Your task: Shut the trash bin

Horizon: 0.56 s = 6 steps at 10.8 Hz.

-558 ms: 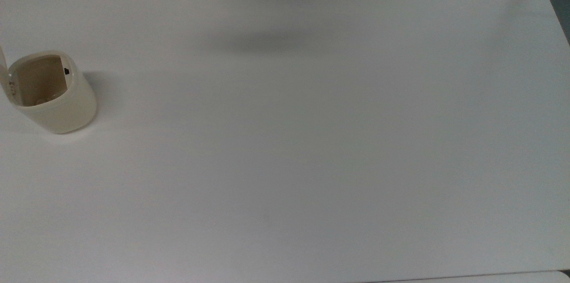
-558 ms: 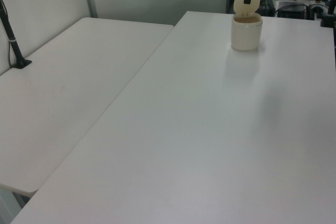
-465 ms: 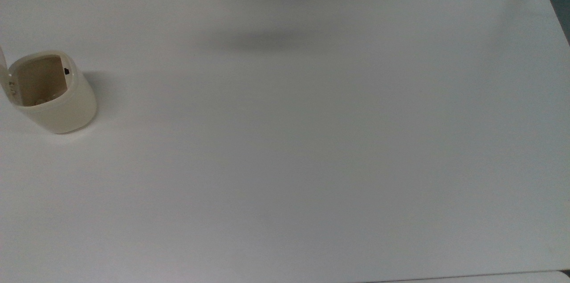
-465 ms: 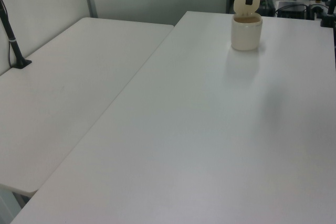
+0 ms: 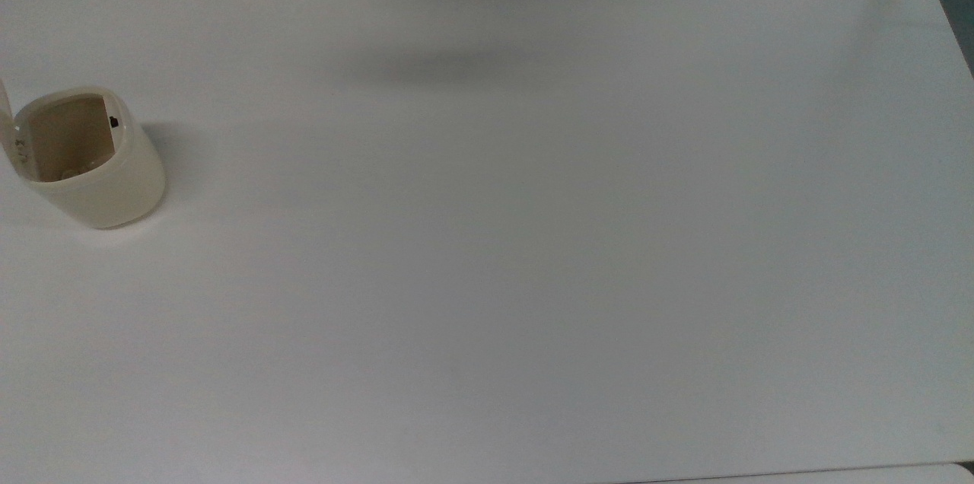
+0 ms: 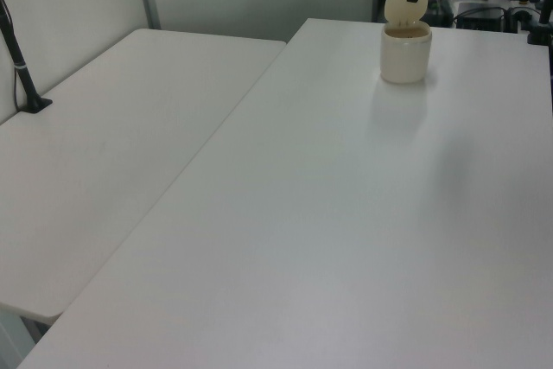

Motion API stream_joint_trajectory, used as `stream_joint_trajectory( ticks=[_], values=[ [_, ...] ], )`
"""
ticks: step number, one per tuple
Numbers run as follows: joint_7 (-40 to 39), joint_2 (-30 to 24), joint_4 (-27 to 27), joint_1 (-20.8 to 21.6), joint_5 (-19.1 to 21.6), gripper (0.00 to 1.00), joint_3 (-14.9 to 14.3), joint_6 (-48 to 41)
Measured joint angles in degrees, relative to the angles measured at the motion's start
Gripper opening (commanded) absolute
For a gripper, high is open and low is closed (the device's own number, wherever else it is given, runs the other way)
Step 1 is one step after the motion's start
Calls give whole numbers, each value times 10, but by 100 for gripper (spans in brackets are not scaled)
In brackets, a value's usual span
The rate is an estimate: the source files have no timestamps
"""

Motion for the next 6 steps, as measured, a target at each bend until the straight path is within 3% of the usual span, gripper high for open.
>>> stream_joint_trajectory(
  ticks=[6],
  values=[
    [-1, 1, -4, 21, 1, 100, 7, 0]
  ],
)
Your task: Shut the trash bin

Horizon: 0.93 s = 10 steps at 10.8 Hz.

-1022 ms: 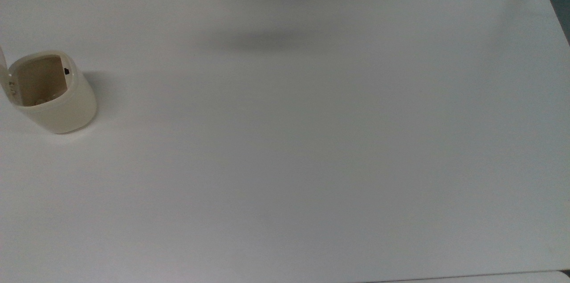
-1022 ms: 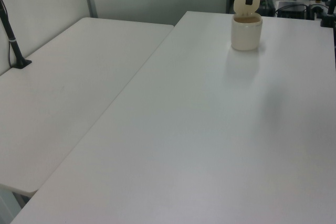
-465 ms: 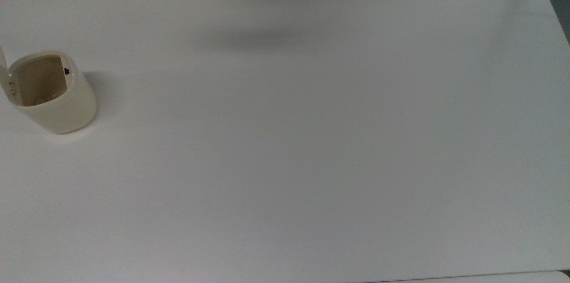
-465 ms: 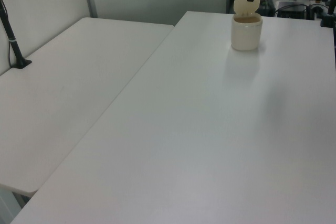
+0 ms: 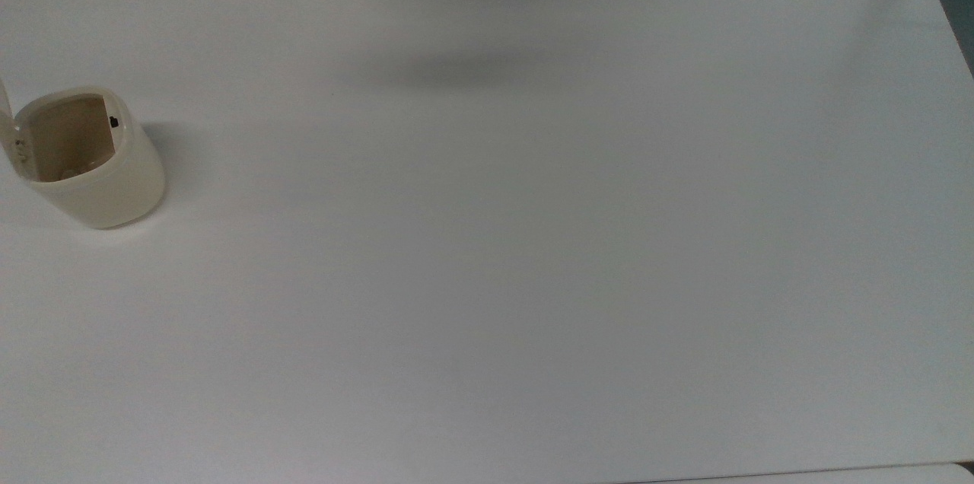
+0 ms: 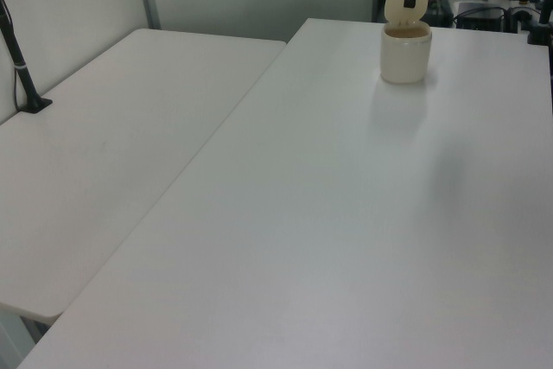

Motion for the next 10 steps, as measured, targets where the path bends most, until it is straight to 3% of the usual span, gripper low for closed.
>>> stream_joint_trajectory(
  ticks=[2, 3, 5, 6, 7, 10],
  values=[
    [1, 4, -2, 25, 0, 100, 3, 0],
    [1, 5, -2, 30, 0, 88, 3, 0],
    [1, 5, -1, 33, 0, 32, 4, 0],
    [0, 5, -1, 33, 0, 10, 4, 0],
    [0, 5, -1, 33, 0, 0, 4, 0],
    [0, 5, -1, 33, 0, 0, 4, 0]
  ],
)
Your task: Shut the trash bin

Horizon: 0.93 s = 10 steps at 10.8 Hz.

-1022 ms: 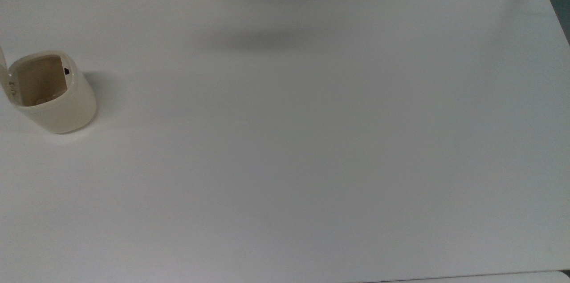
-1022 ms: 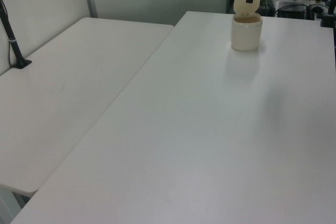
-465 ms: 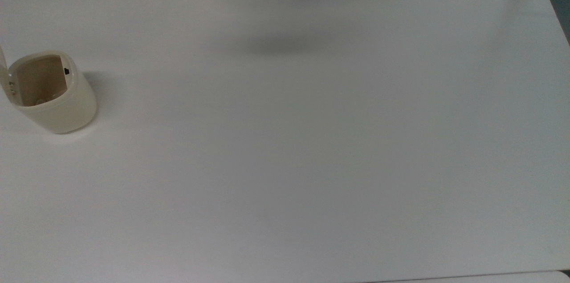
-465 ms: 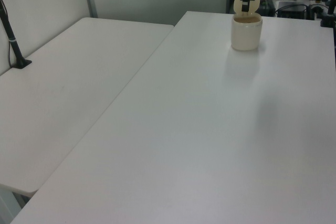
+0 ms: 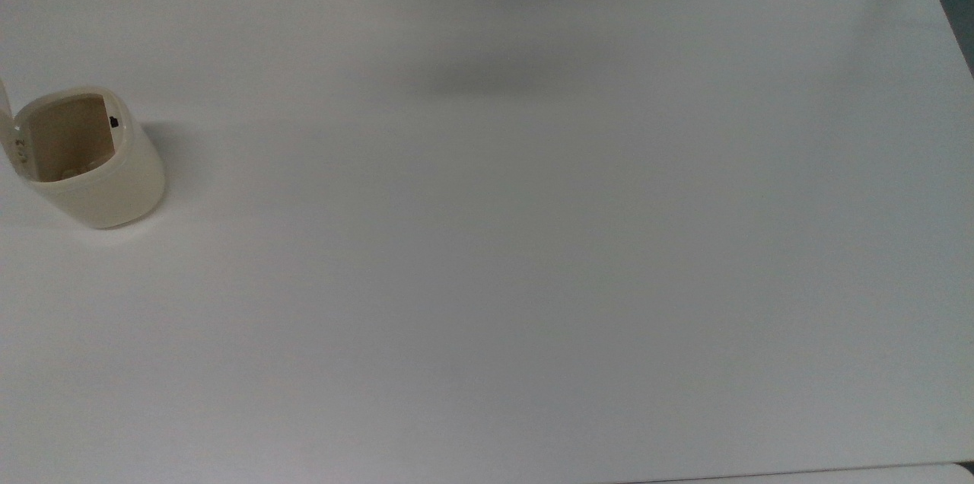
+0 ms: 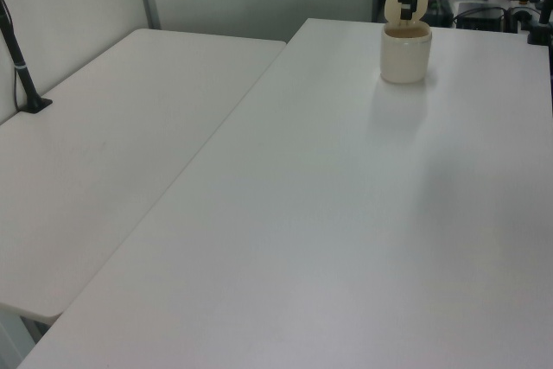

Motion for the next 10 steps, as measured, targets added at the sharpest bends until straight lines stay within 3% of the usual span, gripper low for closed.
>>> stream_joint_trajectory(
  ticks=[7, 10],
  values=[
    [0, 0, 0, -7, 0, 0, -6, 2],
    [0, 5, 1, -58, 0, 0, -12, 53]
  ],
)
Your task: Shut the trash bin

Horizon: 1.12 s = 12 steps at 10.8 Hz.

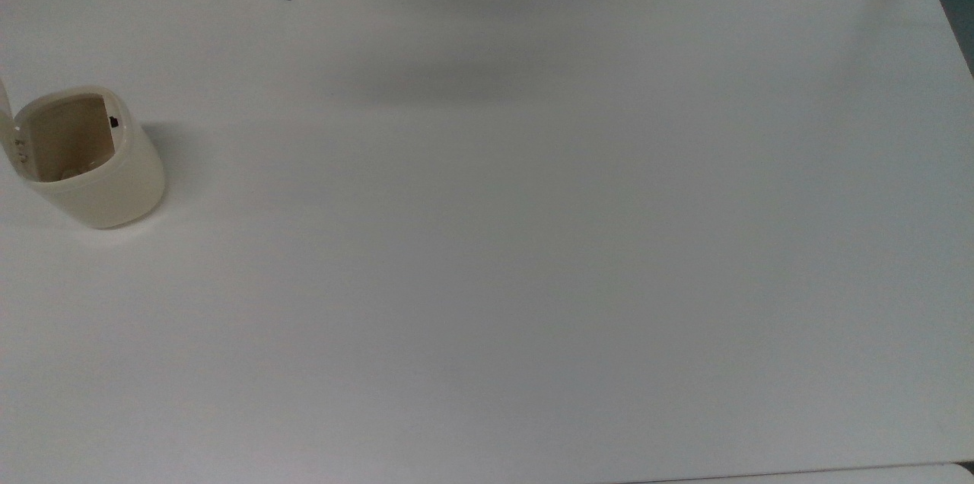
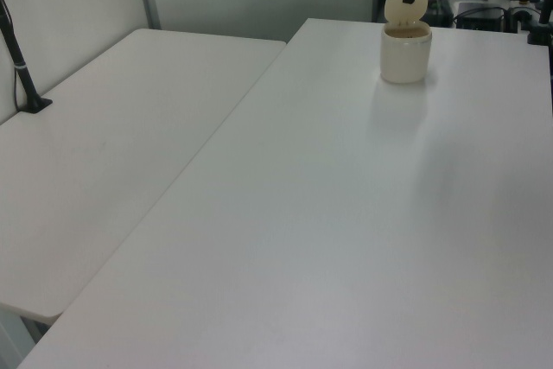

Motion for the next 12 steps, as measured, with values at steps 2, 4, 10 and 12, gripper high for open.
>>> stream_joint_trajectory(
  ticks=[2, 4, 10, 12],
  values=[
    [0, 7, 2, -46, 0, 0, -2, 69],
    [0, 22, 3, -87, 0, 0, -2, 117],
    [0, 66, 4, -195, 0, 0, -4, 293],
    [0, 79, 4, -225, 0, 0, -4, 326]
  ],
)
